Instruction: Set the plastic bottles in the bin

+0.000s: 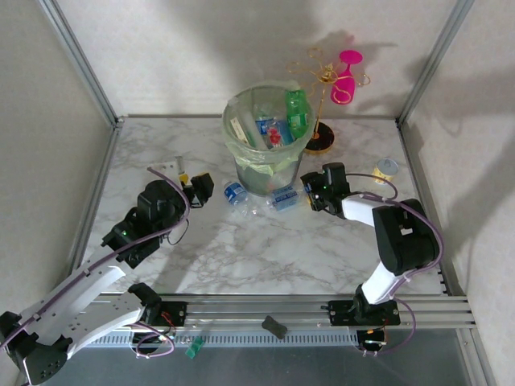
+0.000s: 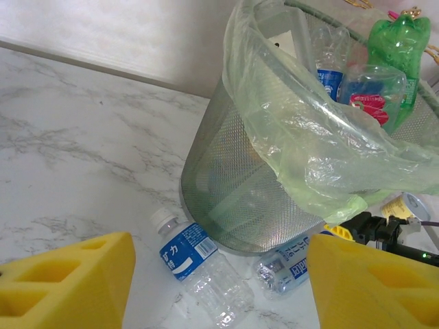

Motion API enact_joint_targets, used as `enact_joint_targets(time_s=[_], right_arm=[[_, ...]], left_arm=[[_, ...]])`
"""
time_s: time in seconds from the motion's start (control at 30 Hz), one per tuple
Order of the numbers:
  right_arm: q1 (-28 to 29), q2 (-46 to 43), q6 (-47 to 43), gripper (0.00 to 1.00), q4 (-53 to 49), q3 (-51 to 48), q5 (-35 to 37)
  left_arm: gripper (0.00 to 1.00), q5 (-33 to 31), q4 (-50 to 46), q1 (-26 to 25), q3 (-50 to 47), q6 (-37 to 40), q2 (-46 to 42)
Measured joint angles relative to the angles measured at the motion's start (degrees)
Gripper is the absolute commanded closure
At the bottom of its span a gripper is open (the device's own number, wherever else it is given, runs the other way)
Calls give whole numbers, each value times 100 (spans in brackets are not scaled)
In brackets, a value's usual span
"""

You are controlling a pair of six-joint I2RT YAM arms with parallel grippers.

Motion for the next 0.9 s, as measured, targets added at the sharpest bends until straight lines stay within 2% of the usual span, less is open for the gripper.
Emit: enact_joint_targets(time_s=[0.13,0.47,0.7,0.9], right_arm=[[-2,105,39,41,4,11,39],[-2,378,155,62,-20,175,164],[-13,111,109,70,-317,216,343],[-35,-330,39,73,-365,63,422]], left_arm=[[33,2,2,-2,-2,0,-13],[33,2,0,-26,-22,17,-17],[33,2,0,-31,-22,20,-17],[33,2,0,-35,-22,20,-17]])
